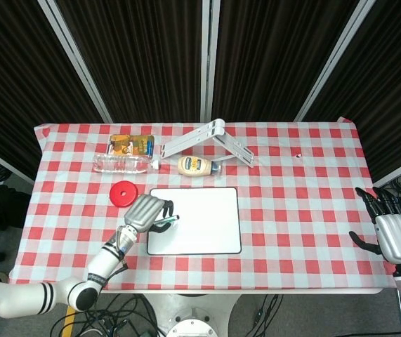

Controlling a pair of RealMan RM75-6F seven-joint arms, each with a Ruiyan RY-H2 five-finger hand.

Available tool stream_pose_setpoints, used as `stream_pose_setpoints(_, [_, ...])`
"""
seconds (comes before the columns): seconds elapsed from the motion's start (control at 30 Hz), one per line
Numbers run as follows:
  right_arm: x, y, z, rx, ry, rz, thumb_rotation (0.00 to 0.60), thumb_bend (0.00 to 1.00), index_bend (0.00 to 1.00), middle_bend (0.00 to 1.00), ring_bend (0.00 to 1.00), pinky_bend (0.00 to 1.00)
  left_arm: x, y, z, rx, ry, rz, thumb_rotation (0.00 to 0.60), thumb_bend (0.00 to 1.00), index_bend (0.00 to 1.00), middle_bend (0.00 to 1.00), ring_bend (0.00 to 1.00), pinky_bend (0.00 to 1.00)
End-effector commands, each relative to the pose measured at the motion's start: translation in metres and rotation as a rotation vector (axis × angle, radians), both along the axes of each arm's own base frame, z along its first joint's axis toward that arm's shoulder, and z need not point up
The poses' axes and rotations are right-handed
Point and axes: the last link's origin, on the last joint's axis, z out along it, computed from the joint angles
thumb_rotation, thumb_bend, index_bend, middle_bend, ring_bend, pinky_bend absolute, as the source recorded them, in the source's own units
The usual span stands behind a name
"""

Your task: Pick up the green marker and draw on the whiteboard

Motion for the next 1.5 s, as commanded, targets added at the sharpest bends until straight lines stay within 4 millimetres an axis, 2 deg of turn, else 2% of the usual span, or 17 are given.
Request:
stream_pose_setpoints(0.03, [-0.002,0.001,-0.001,0.001,-0.005,-0.009,0.600,0.15,0.00,0.17,0.00,0.00,0.008,0.015,-0.019,-0.035,-0.056,-0.056,0.600,0.33,0.56,0.59,0.75,0.94])
stream_pose_setpoints(0.33, [-0.009,0.000,-0.001,-0.002,-0.022,-0.036,0.600,0.15,0.00,0.17,0.00,0.00,-0.005,0.019,-0.033,-0.049,-0.025,-0.054,0.600,0.33,0.56,0.59,0.75,0.94])
stream_pose_setpoints(0.57, [-0.013,0.000,-0.001,-0.002,-0.023,-0.057,0.600,0.16,0.00,0.17,0.00,0.00,-0.007,0.021,-0.039,-0.051,-0.002,-0.058,0.600,0.33,0.56,0.59,0.74,0.94])
stream_pose_setpoints(0.67, [-0.016,0.000,0.000,0.003,-0.026,-0.072,0.600,0.16,0.00,0.16,0.00,0.00,0.000,0.023,-0.045,-0.066,-0.022,-0.050,0.600,0.34,0.56,0.59,0.74,0.94])
stream_pose_setpoints(0.93, [-0.026,0.003,0.014,-0.029,-0.019,-0.109,0.600,0.16,0.00,0.16,0.00,0.00,0.038,0.031,-0.072,-0.110,-0.044,-0.091,0.600,0.34,0.56,0.59,0.74,0.94])
stream_pose_setpoints(1.1, [-0.029,0.004,0.020,-0.042,-0.019,-0.115,0.600,0.16,0.00,0.16,0.00,0.00,0.064,0.035,-0.072,-0.099,-0.093,-0.125,0.600,0.34,0.56,0.59,0.74,0.94])
stream_pose_setpoints(1.2, [-0.029,0.003,0.019,-0.039,-0.022,-0.111,0.600,0.16,0.00,0.16,0.00,0.00,0.070,0.037,-0.065,-0.089,-0.113,-0.134,0.600,0.34,0.56,0.59,0.74,0.94])
stream_pose_setpoints(1.27, [-0.029,0.002,0.018,-0.035,-0.026,-0.108,0.600,0.16,0.00,0.16,0.00,0.00,0.069,0.037,-0.061,-0.083,-0.111,-0.134,0.600,0.34,0.56,0.59,0.74,0.94])
stream_pose_setpoints(1.5, [-0.029,-0.002,0.015,-0.020,-0.027,-0.099,0.600,0.16,0.00,0.16,0.00,0.00,0.043,0.039,-0.061,-0.071,-0.046,-0.087,0.600,0.34,0.56,0.59,0.74,0.94])
